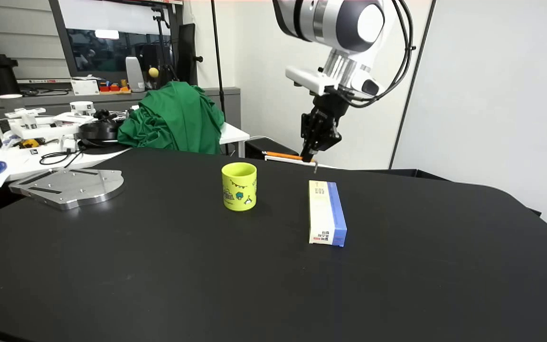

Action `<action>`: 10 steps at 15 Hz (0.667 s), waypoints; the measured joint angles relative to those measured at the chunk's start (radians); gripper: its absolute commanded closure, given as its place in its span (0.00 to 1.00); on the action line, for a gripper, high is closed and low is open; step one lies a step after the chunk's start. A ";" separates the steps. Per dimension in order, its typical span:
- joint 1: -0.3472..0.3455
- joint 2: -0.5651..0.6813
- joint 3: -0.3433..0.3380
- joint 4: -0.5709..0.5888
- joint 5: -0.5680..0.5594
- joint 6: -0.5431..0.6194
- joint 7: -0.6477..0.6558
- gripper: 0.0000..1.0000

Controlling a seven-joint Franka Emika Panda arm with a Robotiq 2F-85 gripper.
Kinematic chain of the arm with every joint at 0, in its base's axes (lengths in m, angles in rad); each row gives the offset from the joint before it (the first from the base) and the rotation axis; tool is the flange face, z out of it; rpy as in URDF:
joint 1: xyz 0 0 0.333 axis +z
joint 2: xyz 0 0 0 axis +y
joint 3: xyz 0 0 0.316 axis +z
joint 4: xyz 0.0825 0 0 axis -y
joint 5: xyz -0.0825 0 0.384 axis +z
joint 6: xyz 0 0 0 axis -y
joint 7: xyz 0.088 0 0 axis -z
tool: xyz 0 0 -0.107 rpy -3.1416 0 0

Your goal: Put the orange object into the mug, then on top of the box then back into the mug.

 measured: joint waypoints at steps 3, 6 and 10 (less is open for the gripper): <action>0.000 -0.007 0.012 0.015 0.078 -0.124 0.066 0.98; 0.000 -0.002 0.025 0.016 0.157 -0.223 0.134 0.98; -0.001 0.018 0.031 0.015 0.314 -0.284 0.172 0.98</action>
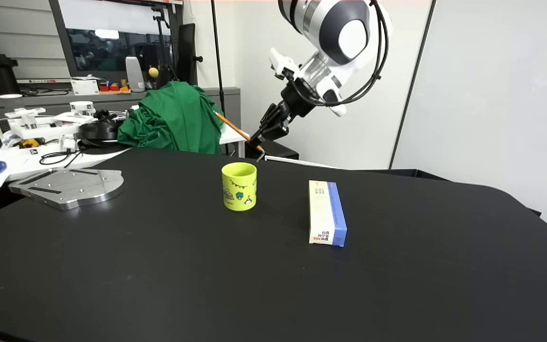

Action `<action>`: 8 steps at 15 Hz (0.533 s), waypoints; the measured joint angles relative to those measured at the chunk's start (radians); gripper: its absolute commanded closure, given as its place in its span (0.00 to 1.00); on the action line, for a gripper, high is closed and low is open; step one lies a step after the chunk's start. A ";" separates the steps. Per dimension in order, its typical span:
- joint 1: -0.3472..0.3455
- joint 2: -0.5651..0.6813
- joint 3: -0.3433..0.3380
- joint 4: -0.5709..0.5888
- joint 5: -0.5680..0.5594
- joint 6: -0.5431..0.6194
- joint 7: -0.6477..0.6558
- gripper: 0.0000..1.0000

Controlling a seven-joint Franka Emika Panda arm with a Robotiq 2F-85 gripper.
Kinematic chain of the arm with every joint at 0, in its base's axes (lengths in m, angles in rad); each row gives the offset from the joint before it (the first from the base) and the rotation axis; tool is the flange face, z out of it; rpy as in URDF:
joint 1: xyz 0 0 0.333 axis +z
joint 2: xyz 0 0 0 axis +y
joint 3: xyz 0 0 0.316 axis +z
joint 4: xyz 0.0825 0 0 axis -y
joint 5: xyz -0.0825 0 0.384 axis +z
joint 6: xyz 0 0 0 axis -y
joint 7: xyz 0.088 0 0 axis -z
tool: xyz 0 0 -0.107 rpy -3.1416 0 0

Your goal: Put the orange object into the mug, then on top of the box then back into the mug.

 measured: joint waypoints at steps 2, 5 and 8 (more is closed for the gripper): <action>0.000 0.014 0.000 0.000 0.075 -0.004 0.000 0.98; 0.000 0.035 0.000 0.000 0.155 -0.004 0.009 0.98; 0.001 0.057 0.000 -0.001 0.196 -0.006 0.035 0.98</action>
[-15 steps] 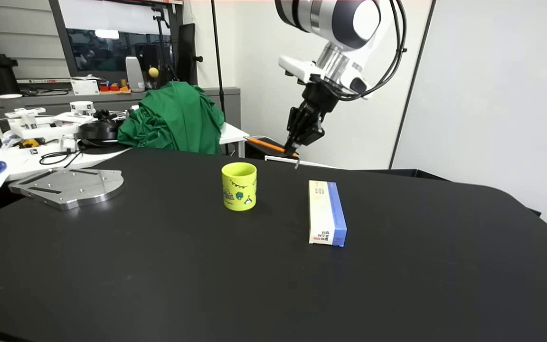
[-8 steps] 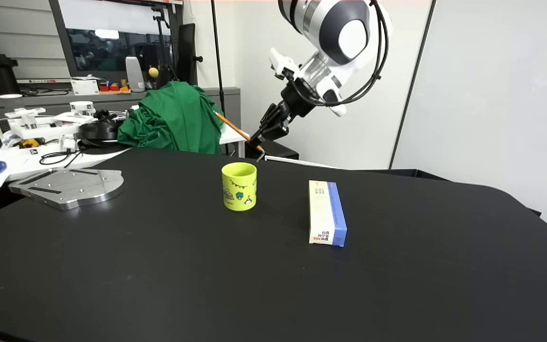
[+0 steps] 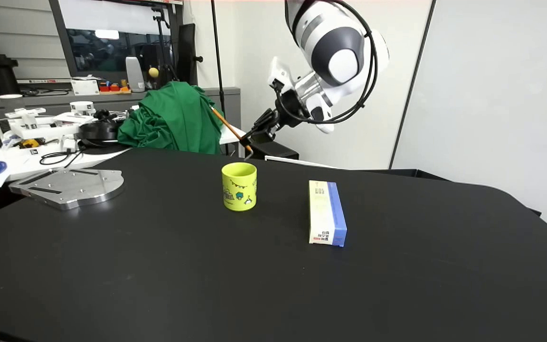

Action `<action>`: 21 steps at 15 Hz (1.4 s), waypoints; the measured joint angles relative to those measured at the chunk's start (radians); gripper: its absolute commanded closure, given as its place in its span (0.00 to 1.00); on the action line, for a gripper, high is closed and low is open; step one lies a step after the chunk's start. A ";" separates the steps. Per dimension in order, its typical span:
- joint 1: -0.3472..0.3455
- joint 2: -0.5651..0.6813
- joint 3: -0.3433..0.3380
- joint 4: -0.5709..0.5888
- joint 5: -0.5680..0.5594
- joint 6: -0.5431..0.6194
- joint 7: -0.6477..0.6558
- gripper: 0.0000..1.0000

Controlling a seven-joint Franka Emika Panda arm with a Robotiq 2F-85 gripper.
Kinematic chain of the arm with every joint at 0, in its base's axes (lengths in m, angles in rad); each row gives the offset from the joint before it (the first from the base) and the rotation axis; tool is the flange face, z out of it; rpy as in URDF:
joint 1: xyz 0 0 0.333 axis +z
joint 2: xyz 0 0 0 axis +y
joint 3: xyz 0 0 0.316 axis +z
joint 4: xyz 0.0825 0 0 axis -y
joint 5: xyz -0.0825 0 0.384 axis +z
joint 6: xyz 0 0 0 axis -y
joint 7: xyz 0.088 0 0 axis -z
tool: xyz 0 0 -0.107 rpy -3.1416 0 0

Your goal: Put the orange object into the mug, then on top of the box then back into the mug.

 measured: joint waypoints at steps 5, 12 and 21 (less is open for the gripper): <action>0.001 0.017 -0.003 -0.001 0.028 -0.031 0.039 0.98; -0.002 0.042 -0.018 -0.006 0.056 -0.056 0.062 0.98; -0.006 0.097 -0.032 -0.007 0.073 -0.059 0.062 0.60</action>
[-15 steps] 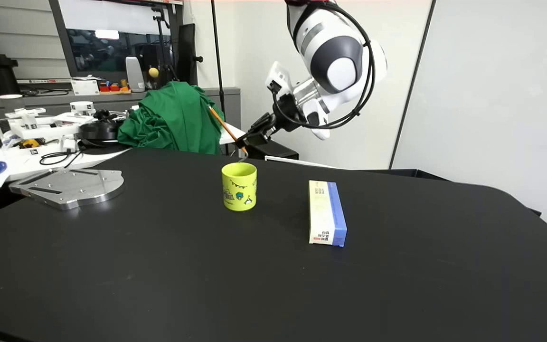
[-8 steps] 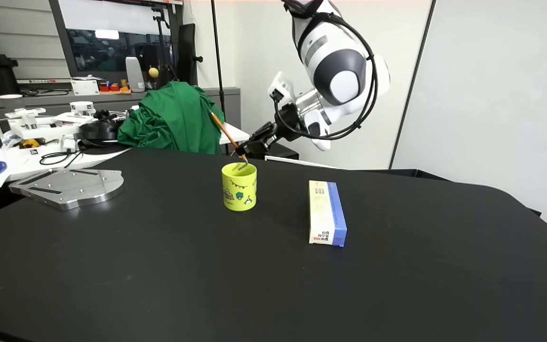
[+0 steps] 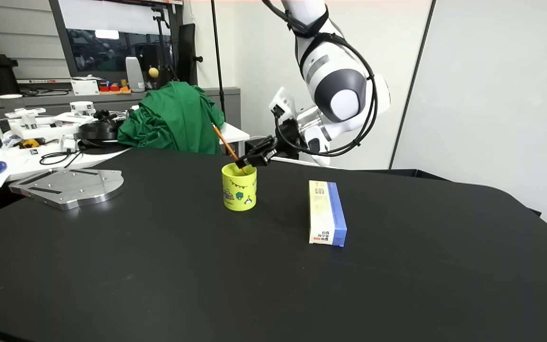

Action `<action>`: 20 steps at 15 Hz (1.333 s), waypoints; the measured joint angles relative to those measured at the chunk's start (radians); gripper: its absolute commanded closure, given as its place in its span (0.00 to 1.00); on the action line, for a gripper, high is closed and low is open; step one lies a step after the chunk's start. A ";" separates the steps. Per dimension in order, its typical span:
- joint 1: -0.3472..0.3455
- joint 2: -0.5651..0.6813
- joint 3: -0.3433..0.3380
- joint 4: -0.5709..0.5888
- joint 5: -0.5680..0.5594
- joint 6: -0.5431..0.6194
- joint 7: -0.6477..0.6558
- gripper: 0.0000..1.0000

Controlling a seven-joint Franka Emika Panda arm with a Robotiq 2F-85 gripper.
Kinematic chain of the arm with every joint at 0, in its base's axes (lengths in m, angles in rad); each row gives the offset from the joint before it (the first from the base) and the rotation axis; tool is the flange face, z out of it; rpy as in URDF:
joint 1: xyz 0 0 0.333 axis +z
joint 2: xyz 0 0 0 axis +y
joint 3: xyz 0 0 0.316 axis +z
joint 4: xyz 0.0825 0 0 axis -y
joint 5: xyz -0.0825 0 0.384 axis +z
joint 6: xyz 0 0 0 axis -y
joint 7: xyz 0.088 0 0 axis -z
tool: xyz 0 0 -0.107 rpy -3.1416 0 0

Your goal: Put the orange object into the mug, then on top of the box then back into the mug.

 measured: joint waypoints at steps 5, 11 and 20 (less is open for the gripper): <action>0.002 0.009 0.000 0.001 0.000 -0.017 0.000 0.25; 0.004 0.005 0.000 0.005 -0.001 -0.022 -0.004 0.00; 0.024 -0.056 -0.001 0.001 -0.008 -0.020 -0.022 0.00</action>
